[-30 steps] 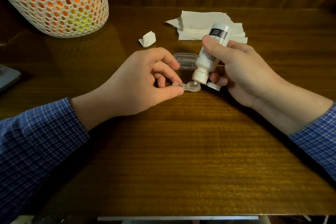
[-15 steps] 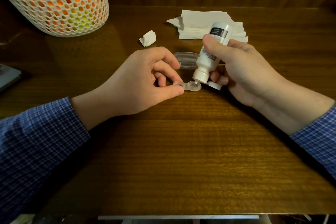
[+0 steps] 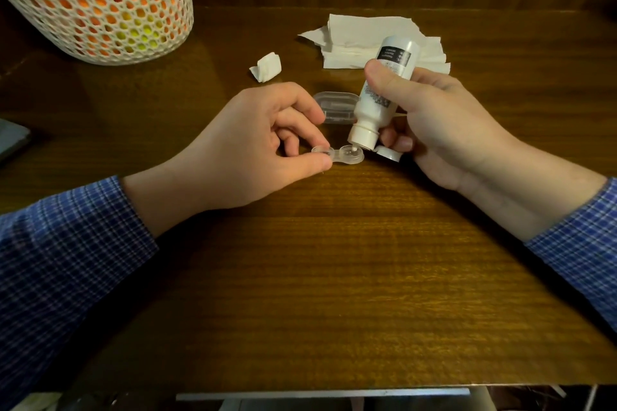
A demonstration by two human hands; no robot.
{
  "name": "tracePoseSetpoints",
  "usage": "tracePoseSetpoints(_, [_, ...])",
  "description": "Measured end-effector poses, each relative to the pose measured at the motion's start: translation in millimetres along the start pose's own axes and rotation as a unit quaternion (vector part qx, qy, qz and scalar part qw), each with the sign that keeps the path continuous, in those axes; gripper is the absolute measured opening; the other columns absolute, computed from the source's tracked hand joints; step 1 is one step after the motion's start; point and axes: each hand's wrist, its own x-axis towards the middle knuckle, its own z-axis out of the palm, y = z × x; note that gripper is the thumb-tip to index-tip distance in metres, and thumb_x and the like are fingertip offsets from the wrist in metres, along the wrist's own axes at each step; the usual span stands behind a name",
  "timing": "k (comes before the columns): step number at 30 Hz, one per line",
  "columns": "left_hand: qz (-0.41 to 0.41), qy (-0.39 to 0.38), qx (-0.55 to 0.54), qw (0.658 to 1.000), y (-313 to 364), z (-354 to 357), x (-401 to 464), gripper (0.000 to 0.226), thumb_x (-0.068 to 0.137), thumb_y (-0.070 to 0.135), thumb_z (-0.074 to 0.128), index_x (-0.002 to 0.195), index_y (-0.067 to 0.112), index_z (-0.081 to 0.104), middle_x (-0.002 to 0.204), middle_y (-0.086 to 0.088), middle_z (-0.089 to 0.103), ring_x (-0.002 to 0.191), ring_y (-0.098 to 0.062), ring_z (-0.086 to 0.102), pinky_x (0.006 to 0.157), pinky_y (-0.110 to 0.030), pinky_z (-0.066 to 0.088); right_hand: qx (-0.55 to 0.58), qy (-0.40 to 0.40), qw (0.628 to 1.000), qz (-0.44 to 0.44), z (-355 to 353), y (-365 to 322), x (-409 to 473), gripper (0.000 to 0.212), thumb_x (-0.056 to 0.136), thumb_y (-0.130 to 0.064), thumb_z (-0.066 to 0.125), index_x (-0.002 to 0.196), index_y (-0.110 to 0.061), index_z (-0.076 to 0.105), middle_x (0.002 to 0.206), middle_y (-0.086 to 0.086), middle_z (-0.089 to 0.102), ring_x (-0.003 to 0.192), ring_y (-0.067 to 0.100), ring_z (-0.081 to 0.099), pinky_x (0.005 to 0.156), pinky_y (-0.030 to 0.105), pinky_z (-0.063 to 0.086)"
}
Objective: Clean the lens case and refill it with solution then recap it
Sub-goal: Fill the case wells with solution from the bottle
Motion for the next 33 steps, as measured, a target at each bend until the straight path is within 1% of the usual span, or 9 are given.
tracePoseSetpoints(7, [-0.003,0.002,0.001,1.0,0.1,0.4,0.0,0.041,0.081,0.028,0.085,0.116,0.019,0.066,0.096,0.012,0.078,0.066,-0.004,0.066,0.059,-0.018,0.056,0.003,-0.008,1.0,-0.004,-0.8,0.6,0.7,0.017,0.096,-0.039,0.069,0.095,-0.023,0.068,0.077,-0.004,0.069,0.052,0.008,0.052,0.04,0.016,0.037])
tracePoseSetpoints(14, [-0.001,0.002,0.001,1.0,0.1,0.5,0.6,0.041,0.081,0.028,0.085,0.116,0.019,0.066,0.096,0.012,0.078,0.066,-0.004,0.066,0.06,-0.019,0.057,0.006,-0.006,1.0,0.003,-1.1,0.3,1.0,0.017,0.096,-0.04,0.07,0.098,-0.023,0.068,0.077,-0.005,0.07,0.053,0.007,0.053,0.04,0.016,0.037])
tracePoseSetpoints(17, [0.0,0.001,0.001,1.0,-0.3,0.6,0.1,0.041,0.08,0.029,0.084,0.116,0.02,0.066,0.095,0.012,0.078,0.066,-0.004,0.066,0.06,-0.018,0.056,0.006,-0.006,1.0,0.002,-1.3,0.4,1.0,0.018,0.095,-0.04,0.07,0.099,-0.022,0.068,0.076,-0.005,0.07,0.052,0.007,0.053,0.04,0.016,0.038])
tracePoseSetpoints(20, [0.0,0.0,-0.001,1.0,-0.2,0.7,0.1,0.041,0.08,0.029,0.084,0.115,0.02,0.066,0.095,0.013,0.078,0.066,-0.004,0.067,0.059,-0.016,0.055,0.004,-0.005,1.0,0.003,-1.6,0.2,0.7,0.019,0.095,-0.04,0.07,0.101,-0.022,0.069,0.08,-0.004,0.071,0.053,0.007,0.053,0.041,0.016,0.038])
tracePoseSetpoints(23, [0.0,-0.001,0.002,1.0,-0.5,-0.2,0.6,0.039,0.081,0.029,0.084,0.114,0.023,0.065,0.095,0.013,0.077,0.068,-0.005,0.067,0.06,-0.017,0.056,0.003,-0.005,1.0,-0.005,-1.7,0.3,0.9,0.018,0.095,-0.04,0.07,0.096,-0.022,0.069,0.076,-0.005,0.07,0.053,0.008,0.052,0.04,0.017,0.037])
tracePoseSetpoints(27, [0.002,-0.001,0.002,1.0,-0.8,-0.2,0.5,0.039,0.081,0.028,0.085,0.114,0.022,0.065,0.095,0.013,0.077,0.068,-0.006,0.068,0.06,-0.018,0.056,-0.001,0.003,1.0,-0.008,-0.8,1.6,1.6,0.018,0.095,-0.041,0.071,0.097,-0.023,0.069,0.068,-0.009,0.07,0.051,0.008,0.052,0.04,0.017,0.038])
tracePoseSetpoints(33, [0.004,-0.004,-0.002,1.0,-0.8,-0.1,0.3,0.04,0.08,0.028,0.084,0.115,0.02,0.066,0.095,0.012,0.077,0.068,-0.006,0.067,0.059,-0.017,0.055,0.004,0.007,1.0,-0.019,-0.6,2.5,0.8,0.021,0.094,-0.041,0.072,0.098,-0.021,0.069,0.066,-0.008,0.07,0.049,0.007,0.052,0.039,0.017,0.039])
